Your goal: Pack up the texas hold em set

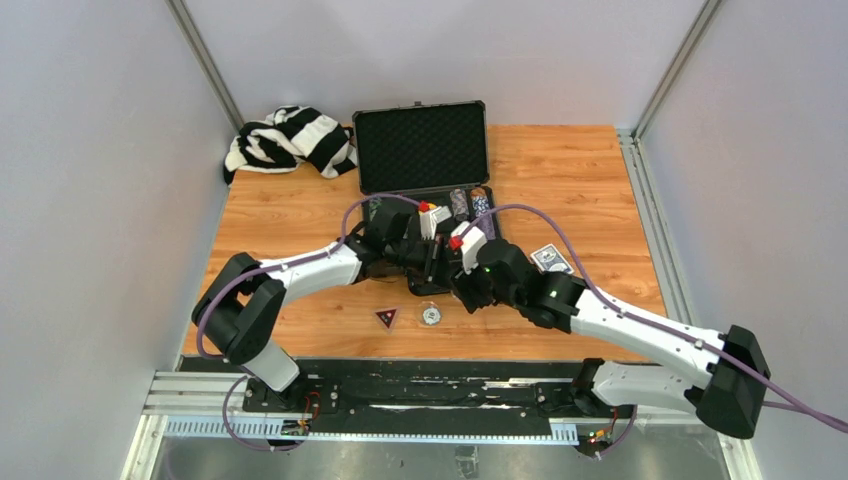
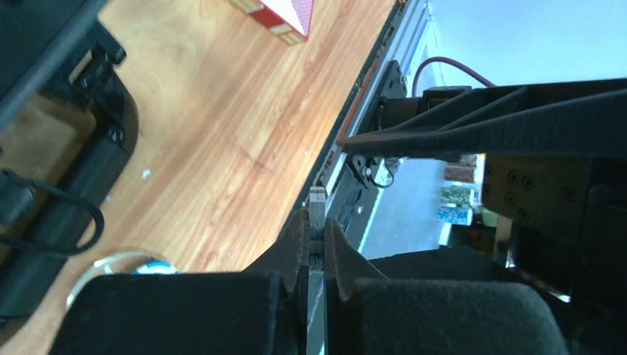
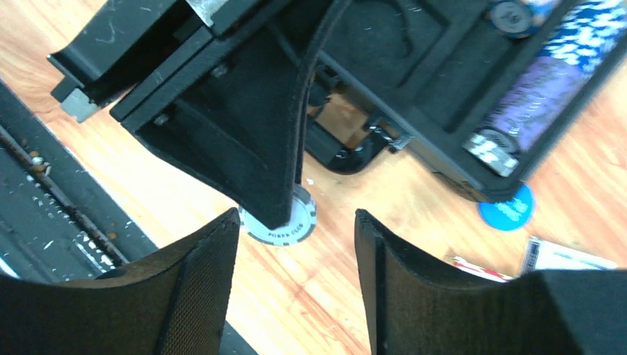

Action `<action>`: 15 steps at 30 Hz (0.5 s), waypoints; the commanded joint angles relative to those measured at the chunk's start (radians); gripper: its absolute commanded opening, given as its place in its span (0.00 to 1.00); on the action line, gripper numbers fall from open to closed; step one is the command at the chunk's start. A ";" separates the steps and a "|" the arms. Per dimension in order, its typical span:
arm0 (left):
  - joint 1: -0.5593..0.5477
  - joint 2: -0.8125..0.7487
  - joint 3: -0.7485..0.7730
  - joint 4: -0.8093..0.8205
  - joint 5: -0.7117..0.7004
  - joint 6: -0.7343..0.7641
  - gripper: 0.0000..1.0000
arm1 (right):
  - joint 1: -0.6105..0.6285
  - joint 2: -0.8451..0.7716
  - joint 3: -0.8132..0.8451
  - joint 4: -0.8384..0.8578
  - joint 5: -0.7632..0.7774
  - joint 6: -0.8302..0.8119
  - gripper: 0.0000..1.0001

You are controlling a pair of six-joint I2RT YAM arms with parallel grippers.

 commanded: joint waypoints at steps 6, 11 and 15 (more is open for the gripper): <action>-0.013 0.152 0.274 -0.184 -0.152 0.259 0.00 | 0.003 -0.271 -0.089 -0.036 0.404 0.059 0.69; -0.038 0.283 0.454 -0.307 -0.259 0.397 0.00 | -0.046 -0.414 -0.138 -0.048 0.497 0.092 0.69; -0.057 0.366 0.570 -0.360 -0.281 0.534 0.00 | -0.075 -0.520 -0.159 -0.091 0.500 0.086 0.68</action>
